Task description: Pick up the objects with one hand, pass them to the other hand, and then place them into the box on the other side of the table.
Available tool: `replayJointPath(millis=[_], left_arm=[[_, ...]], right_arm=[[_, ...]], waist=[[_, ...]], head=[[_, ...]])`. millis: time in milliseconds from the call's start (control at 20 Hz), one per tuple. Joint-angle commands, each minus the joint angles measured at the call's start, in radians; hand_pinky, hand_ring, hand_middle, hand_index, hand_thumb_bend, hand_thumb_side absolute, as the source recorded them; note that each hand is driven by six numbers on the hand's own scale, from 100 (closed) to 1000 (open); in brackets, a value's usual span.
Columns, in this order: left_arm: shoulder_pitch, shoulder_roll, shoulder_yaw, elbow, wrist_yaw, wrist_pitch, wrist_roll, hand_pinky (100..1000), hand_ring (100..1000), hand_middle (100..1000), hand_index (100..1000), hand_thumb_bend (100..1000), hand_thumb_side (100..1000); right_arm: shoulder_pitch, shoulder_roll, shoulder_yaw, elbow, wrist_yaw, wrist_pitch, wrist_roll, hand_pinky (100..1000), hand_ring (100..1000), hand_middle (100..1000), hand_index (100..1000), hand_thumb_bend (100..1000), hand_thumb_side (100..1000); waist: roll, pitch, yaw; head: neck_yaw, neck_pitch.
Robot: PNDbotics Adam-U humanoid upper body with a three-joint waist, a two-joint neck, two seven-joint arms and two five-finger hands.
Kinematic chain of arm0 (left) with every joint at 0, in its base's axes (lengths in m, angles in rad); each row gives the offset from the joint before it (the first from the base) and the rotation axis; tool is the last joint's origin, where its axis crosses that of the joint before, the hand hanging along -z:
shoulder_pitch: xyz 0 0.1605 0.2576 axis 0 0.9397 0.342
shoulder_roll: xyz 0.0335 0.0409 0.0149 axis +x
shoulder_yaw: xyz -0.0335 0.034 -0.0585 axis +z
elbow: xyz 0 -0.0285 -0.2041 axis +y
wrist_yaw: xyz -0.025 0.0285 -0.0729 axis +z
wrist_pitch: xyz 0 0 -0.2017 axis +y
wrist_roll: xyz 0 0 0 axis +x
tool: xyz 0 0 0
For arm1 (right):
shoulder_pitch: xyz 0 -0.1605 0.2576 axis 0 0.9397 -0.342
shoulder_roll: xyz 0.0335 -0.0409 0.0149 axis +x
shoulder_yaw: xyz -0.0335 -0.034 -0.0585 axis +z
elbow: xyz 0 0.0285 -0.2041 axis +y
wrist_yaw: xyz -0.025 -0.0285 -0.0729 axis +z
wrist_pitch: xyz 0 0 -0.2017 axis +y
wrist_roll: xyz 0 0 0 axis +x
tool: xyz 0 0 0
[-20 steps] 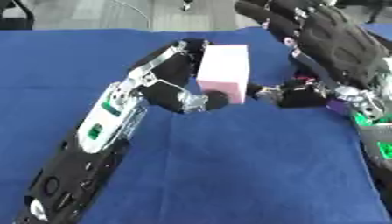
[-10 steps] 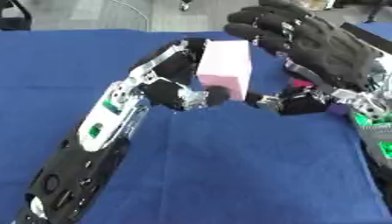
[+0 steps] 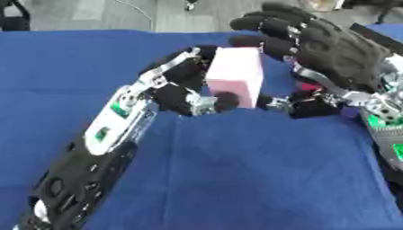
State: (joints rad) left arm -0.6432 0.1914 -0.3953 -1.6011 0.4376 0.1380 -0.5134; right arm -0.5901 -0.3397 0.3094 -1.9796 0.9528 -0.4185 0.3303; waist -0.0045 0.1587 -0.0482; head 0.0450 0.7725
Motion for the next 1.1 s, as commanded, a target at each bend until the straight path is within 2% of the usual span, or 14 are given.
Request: replayJointPath(millis=[50,700,1100], left_arm=[[-0.024,0.005,-0.005,0.000,0.006,0.003,-0.006,640,494,491,597,373,148],[-0.024,0.000,-0.005,0.022,0.003,0.000,-0.010,644,496,493,599,347,151],[-0.024,-0.004,-0.003,0.025,0.005,-0.003,-0.007,645,496,493,599,333,151]], right_arm=[[-0.020,-0.020,-0.011,-0.020,-0.014,-0.009,-0.010,1000,933,921,931,505,100],[-0.019,-0.021,-0.017,-0.020,-0.012,-0.003,-0.051,982,933,919,959,581,121],[-0.021,-0.026,-0.014,-0.020,-0.028,-0.015,-0.060,977,930,912,939,540,100]], waist=[[-0.017,-0.031,-0.001],[-0.017,-0.030,-0.003],[-0.019,-0.030,-0.003]], head=[[0.002,-0.003],[0.003,-0.003],[0.003,-0.003]])
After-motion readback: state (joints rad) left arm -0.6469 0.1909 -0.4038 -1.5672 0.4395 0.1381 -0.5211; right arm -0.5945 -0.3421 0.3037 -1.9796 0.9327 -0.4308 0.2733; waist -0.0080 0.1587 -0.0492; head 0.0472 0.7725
